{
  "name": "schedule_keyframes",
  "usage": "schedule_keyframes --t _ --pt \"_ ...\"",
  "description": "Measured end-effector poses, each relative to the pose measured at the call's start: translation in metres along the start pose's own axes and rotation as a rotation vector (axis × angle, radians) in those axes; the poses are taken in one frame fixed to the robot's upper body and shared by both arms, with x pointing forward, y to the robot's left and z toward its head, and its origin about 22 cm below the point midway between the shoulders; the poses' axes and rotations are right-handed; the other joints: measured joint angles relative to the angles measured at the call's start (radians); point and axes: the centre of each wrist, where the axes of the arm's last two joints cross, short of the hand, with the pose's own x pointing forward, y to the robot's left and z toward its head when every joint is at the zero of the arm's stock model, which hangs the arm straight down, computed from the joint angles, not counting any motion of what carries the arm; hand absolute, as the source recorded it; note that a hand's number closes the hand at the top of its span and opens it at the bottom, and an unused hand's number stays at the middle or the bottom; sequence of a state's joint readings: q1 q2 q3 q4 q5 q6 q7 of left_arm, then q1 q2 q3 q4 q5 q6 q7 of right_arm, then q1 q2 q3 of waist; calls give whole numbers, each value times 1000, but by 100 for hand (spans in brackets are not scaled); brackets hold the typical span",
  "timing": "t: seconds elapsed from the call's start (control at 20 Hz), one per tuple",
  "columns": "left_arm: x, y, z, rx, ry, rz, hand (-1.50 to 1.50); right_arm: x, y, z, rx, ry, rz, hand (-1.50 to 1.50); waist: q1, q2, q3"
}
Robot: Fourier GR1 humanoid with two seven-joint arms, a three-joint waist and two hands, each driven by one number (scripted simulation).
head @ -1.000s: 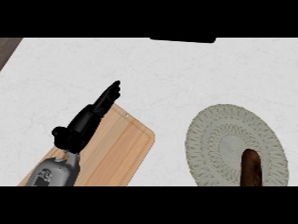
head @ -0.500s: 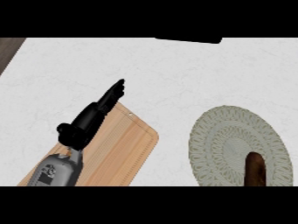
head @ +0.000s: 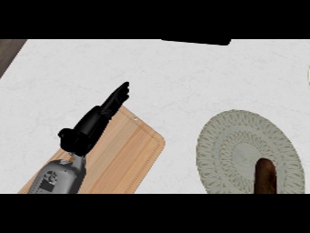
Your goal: Pick the croissant from the placemat and place it in the bowl
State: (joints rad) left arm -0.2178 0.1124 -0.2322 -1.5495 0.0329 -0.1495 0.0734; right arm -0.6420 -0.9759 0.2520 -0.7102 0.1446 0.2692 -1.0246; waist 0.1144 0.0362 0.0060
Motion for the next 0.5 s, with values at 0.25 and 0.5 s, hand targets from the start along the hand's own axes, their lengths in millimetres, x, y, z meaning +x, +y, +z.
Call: schedule_keyframes --t 0.25,0.5 --pt "0 -6 -1 -13 -1 4 0 -4 -17 5 -83 86 -104 -150 11 7 1" --pt "3 -6 -4 -20 -20 2 0 -7 -31 14 -169 161 -188 -150 21 17 4"
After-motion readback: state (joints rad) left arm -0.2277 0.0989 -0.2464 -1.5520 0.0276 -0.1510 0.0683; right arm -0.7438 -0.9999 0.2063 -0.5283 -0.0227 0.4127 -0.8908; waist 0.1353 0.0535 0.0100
